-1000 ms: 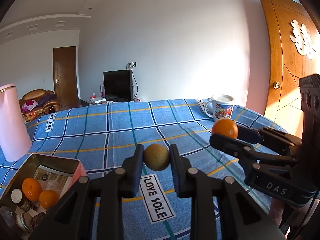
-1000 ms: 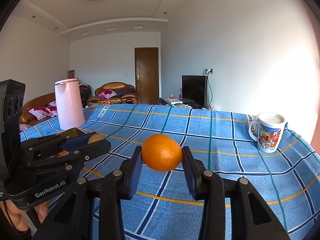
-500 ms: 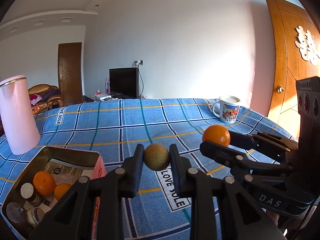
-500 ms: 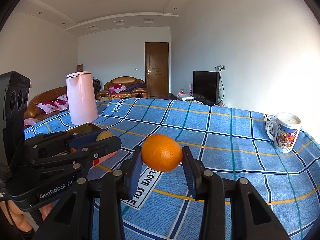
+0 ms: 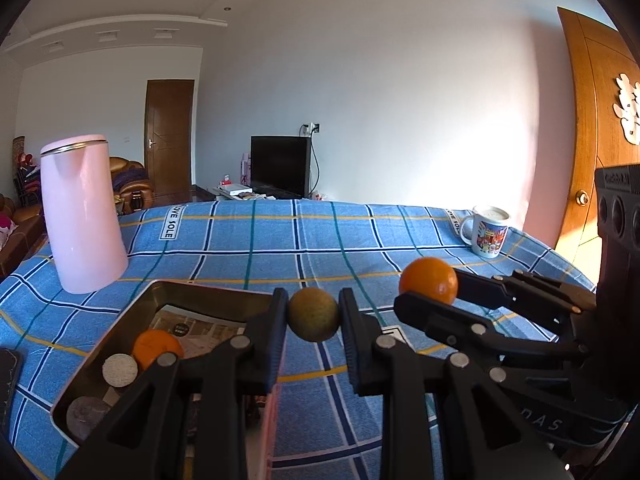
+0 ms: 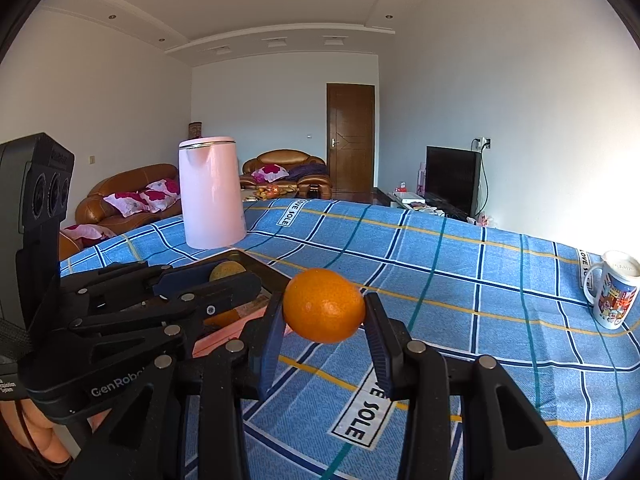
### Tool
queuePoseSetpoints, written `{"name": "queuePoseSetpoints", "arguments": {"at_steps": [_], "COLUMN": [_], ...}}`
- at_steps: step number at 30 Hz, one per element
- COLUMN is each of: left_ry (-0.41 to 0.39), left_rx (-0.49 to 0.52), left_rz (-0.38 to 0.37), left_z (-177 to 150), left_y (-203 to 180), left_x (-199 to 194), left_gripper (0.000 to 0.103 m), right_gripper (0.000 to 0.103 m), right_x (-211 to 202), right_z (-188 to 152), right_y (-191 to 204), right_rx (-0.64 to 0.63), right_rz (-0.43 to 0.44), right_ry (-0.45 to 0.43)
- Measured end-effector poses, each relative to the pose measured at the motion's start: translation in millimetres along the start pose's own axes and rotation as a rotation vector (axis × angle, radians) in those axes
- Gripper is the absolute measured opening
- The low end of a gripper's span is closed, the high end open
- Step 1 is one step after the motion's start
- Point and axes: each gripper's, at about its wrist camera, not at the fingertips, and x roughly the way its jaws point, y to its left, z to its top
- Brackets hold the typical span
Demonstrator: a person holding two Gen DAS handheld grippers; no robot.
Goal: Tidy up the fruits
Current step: 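Carry the tangerine in the right tool and yellow fruit in the left tool to the tin, then open the left tool over the tin while the right tool releases the tangerine into it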
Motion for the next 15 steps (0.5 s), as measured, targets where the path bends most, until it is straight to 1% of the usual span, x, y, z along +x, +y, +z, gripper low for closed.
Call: {"name": "queuePoseSetpoints", "arguments": {"at_steps": [6, 15], "left_ry": [-0.001, 0.008], "left_rx": [-0.026, -0.050], "left_rz": [0.072, 0.135], "left_z": [1, 0], "left_y": [29, 56], "left_x": [-10, -17], "left_gripper": [0.027, 0.027], "right_gripper": [0.041, 0.041], "right_x": [13, 27], "right_z": [6, 19], "right_y": [17, 43], "right_rx": [-0.019, -0.066], "right_rz": [0.032, 0.076], "right_ry": [0.009, 0.013]}}
